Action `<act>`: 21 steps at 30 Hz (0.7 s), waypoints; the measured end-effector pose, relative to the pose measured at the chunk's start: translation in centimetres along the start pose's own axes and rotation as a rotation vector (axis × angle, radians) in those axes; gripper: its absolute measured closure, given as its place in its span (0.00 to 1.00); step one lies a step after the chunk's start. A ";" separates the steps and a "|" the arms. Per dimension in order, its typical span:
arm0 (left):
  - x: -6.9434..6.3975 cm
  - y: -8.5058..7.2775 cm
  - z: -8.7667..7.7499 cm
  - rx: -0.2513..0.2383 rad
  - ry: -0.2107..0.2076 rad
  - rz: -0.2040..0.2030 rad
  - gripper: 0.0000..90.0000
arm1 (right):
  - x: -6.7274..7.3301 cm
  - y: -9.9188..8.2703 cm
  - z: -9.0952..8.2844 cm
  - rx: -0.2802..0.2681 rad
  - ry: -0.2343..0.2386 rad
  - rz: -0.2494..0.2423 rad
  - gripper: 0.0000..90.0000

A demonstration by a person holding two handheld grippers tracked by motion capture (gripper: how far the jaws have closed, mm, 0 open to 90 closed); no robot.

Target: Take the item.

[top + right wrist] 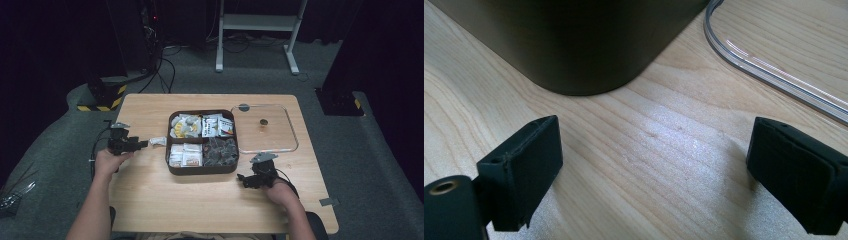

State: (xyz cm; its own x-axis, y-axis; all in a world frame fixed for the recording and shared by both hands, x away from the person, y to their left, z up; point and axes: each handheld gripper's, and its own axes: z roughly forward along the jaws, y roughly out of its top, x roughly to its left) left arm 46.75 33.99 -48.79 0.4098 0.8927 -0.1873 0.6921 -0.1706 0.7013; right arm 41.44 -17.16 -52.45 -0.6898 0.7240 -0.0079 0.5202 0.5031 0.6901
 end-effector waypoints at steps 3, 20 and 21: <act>0.3 -0.3 -0.1 0.003 0.015 -0.006 0.46 | 0.0 0.0 0.0 0.000 0.000 0.000 0.09; 2.2 -2.0 -0.8 0.000 0.113 -0.014 0.41 | 0.0 0.0 0.0 0.000 0.000 0.000 0.09; 2.3 -2.1 -0.8 0.002 0.118 -0.012 0.40 | 0.0 0.0 0.0 0.000 0.001 0.000 0.09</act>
State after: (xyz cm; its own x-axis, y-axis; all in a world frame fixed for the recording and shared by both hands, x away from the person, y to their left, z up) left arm 45.74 36.70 -50.15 0.3285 0.9377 -0.1132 0.6982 -0.1603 0.6978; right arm 41.48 -17.14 -52.45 -0.6900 0.7238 -0.0075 0.5205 0.5033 0.6898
